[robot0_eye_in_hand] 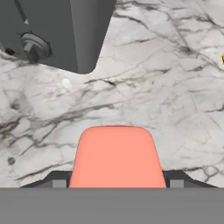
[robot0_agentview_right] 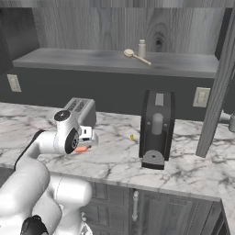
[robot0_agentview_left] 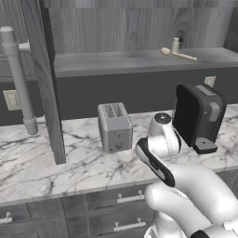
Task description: Pick the bar soap and dish brush from the cabinet and place them on the counter.
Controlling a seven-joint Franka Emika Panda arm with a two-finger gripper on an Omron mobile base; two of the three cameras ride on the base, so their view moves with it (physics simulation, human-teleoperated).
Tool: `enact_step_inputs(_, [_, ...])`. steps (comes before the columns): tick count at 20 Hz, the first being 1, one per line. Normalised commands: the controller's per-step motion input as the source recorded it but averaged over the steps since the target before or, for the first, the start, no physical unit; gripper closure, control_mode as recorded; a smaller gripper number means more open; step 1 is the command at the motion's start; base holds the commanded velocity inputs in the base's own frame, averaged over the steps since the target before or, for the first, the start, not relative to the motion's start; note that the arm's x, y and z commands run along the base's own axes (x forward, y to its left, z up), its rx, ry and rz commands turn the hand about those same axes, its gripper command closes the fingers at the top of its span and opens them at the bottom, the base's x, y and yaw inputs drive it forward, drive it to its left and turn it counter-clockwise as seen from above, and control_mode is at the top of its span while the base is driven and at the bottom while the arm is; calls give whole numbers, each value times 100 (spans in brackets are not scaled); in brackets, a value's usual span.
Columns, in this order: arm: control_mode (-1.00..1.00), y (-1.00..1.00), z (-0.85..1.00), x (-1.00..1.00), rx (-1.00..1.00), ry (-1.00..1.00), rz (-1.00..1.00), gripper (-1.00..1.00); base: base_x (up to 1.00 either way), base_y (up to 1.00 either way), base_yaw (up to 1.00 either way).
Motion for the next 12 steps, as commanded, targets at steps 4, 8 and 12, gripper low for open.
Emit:
enact_step_inputs(4, [-100, -5, -66, 9, 0, -7, 1, 100, 0, 0, 0])
enact_step_inputs(8, [-100, -11, -68, 2, 0, -6, 0, 100, 0, 0, 0])
enact_step_inputs(12, [-100, -14, -67, 0, 0, -4, 0, 100, 0, 0, 0])
